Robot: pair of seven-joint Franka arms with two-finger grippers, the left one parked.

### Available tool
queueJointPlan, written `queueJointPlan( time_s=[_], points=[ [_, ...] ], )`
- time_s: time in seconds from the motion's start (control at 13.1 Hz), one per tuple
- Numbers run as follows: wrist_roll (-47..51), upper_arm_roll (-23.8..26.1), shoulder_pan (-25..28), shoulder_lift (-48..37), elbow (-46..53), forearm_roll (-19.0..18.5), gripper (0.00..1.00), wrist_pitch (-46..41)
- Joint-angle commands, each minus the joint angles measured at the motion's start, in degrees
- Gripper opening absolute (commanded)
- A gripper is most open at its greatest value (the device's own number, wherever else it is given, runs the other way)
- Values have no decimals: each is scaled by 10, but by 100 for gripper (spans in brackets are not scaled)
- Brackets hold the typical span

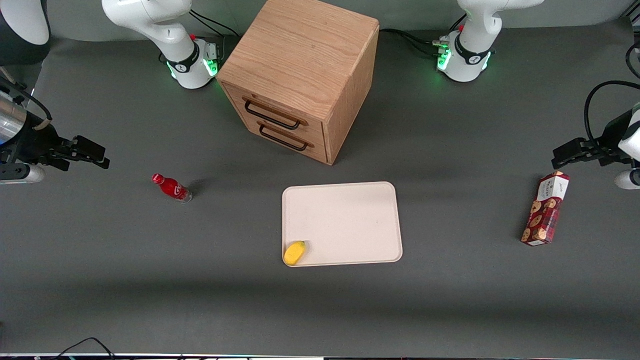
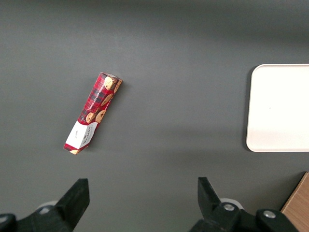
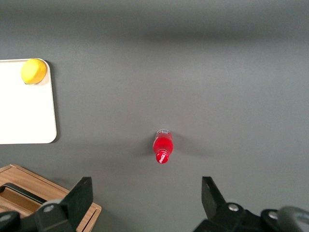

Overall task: Place coke bottle on tray
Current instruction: 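Move the right gripper down over the red Coca-Cola bottle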

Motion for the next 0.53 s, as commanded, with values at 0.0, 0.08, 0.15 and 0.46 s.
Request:
queueJointPlan(
  time_s=[0.0, 0.08, 0.15, 0.46],
  points=[
    [-11, -2, -1, 10, 17, 11, 100, -14],
    [-10, -2, -2, 15, 20, 13, 100, -14],
    [-11, -3, -3, 20, 21, 13, 100, -14],
    [-12, -3, -2, 41, -31, -5, 100, 13]
  ],
)
